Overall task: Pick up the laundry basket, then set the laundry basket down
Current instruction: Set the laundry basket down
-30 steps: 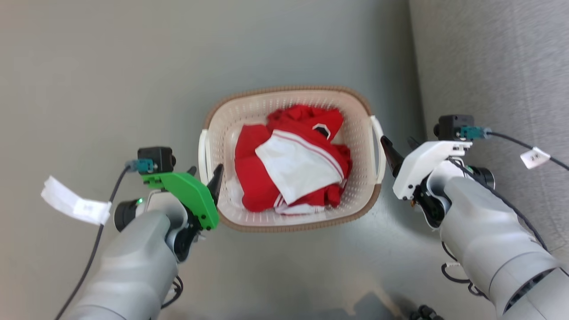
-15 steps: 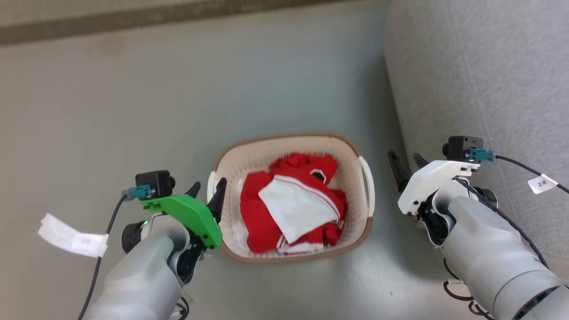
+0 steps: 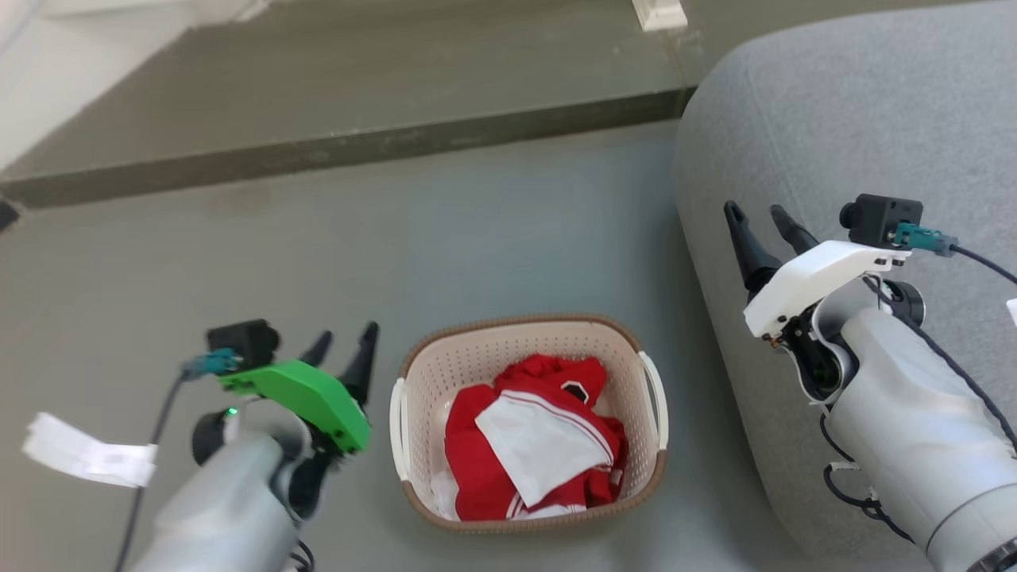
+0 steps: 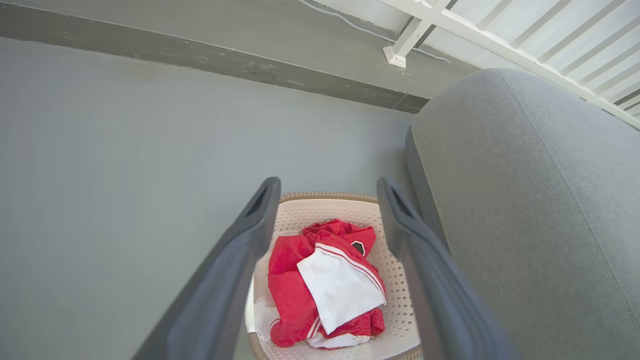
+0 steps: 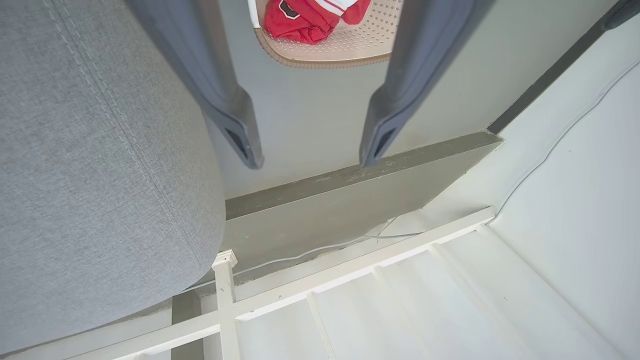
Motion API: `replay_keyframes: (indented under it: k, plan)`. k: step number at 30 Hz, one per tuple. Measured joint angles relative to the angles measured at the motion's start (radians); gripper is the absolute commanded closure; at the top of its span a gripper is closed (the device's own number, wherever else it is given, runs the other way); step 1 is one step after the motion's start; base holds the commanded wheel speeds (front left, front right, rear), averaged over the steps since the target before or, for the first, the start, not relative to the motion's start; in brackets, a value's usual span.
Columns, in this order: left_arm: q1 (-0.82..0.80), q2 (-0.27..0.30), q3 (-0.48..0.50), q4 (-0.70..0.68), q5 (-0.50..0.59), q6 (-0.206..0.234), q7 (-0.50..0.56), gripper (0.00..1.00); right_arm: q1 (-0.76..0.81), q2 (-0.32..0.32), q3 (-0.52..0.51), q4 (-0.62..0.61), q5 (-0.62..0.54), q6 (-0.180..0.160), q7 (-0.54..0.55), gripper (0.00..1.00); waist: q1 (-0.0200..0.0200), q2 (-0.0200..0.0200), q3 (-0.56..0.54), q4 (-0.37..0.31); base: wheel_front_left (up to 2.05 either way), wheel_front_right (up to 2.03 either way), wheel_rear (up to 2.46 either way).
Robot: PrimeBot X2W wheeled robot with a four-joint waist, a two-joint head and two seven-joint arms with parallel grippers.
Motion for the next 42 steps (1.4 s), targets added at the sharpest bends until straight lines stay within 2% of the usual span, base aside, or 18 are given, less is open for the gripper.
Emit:
replay_keyframes:
  k: [6, 10, 20, 25, 34, 42]
  plan:
    - [0.001, 0.061, 0.136, -0.093, 0.064, 0.000, 0.000, 0.00, 0.051, -0.003, -0.058, -0.132, -0.081, -0.024, 0.000, 0.00, 0.0000, 0.0000, -0.058, 0.004, 0.00, 0.00, 0.00]
    - [0.002, 0.072, 0.211, -0.157, 0.120, 0.000, 0.000, 0.00, 0.087, -0.006, -0.089, -0.220, -0.151, -0.047, 0.000, 0.00, 0.0000, 0.0000, -0.087, 0.004, 0.00, 0.00, 0.00]
    - [0.070, 0.094, 0.372, -0.368, 0.298, 0.026, 0.000, 0.00, 0.186, -0.012, -0.197, -0.421, -0.247, -0.068, -0.004, 0.00, 0.0000, 0.0000, -0.119, 0.004, 0.00, 0.00, 0.00]
    - [0.132, 0.091, 0.439, -0.463, 0.389, 0.045, -0.003, 0.00, 0.251, -0.021, -0.260, -0.505, -0.286, -0.092, -0.005, 0.00, 0.0000, 0.0000, -0.130, 0.015, 0.00, 0.00, 0.00]
    - [0.279, 0.050, 0.587, -0.641, 0.510, 0.088, -0.003, 0.00, 0.360, 0.011, -0.311, -0.644, -0.367, -0.100, -0.005, 0.00, 0.0000, 0.0000, -0.152, 0.031, 0.00, 0.00, 0.00]
    - [0.371, 0.027, 0.640, -0.721, 0.599, 0.097, -0.003, 0.00, 0.423, 0.011, -0.339, -0.690, -0.412, -0.100, -0.006, 0.00, 0.0001, 0.0000, -0.157, 0.032, 0.00, 0.00, 0.00]
